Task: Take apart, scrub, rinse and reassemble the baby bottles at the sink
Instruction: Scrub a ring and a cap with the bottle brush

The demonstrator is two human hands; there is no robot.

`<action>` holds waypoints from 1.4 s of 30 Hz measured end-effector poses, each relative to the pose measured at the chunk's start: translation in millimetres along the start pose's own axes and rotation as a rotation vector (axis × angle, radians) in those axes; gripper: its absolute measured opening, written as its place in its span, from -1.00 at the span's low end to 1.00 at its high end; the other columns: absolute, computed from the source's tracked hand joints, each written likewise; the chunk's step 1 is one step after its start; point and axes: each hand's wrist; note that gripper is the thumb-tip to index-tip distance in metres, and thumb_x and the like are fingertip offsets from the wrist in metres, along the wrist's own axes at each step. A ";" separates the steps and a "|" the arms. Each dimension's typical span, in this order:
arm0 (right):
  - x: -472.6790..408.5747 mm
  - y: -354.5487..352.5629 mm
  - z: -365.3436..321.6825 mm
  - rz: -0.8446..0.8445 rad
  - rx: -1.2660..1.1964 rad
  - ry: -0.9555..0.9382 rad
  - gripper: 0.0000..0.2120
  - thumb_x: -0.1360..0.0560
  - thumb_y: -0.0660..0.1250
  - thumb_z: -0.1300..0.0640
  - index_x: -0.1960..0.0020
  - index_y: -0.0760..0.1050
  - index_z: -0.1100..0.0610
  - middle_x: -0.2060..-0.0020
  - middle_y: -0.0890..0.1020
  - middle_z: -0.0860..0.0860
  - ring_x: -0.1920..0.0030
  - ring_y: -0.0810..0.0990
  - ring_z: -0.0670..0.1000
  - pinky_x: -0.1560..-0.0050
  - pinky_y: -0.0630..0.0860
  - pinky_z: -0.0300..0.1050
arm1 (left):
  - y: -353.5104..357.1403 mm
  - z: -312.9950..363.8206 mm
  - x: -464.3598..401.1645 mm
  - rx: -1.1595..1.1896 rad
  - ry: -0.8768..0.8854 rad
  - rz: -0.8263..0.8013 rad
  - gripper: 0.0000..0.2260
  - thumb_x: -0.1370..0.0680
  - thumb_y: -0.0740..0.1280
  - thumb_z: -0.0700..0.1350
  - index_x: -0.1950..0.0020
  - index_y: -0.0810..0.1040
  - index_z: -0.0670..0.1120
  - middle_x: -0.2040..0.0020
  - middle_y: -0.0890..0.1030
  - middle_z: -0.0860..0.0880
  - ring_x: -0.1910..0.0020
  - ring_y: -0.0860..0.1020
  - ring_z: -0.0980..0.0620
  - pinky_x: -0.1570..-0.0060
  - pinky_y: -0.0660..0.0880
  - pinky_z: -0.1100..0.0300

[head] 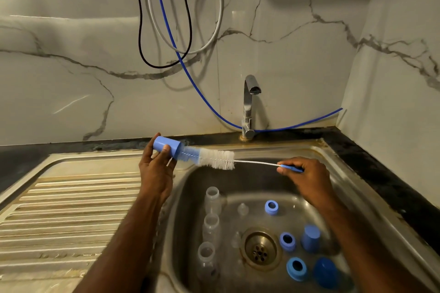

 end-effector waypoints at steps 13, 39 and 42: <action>-2.9 2.7 4.2 0.058 0.005 -0.113 -0.78 -0.37 0.59 0.17 0.01 0.72 -0.02 0.12 0.72 -0.13 0.04 0.68 -0.12 -0.10 0.62 -0.03 | 2.9 -7.2 2.9 -0.270 0.106 -0.039 -0.65 -0.59 0.37 -0.21 -0.38 0.50 -0.04 -0.18 0.62 -0.12 -0.19 0.63 -0.18 0.03 0.67 0.16; 12.3 4.5 -27.8 -0.687 -0.138 0.263 -0.65 -0.66 0.20 -0.02 0.01 0.64 0.20 0.55 0.41 -0.01 0.57 0.35 -0.15 0.48 0.32 -0.33 | 4.9 3.9 2.5 0.313 -0.062 -0.070 -0.77 -0.68 0.21 -0.23 -0.30 0.44 -0.03 -0.11 0.67 -0.17 -0.08 0.69 -0.09 -0.09 0.65 0.00; 13.1 7.7 -27.9 -0.614 -0.088 0.129 -0.83 -0.52 0.47 0.06 -0.02 0.55 0.11 0.37 0.63 0.08 0.41 0.59 -0.04 0.38 0.55 -0.19 | 2.2 6.8 1.1 0.303 -0.058 -0.011 -0.72 -0.64 0.25 -0.26 -0.31 0.44 -0.01 -0.17 0.61 -0.21 -0.09 0.68 -0.10 -0.01 0.67 0.00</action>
Point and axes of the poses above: each hand's wrist, its own x-axis away from the middle knuckle, its own y-axis out of the palm, z = x × y
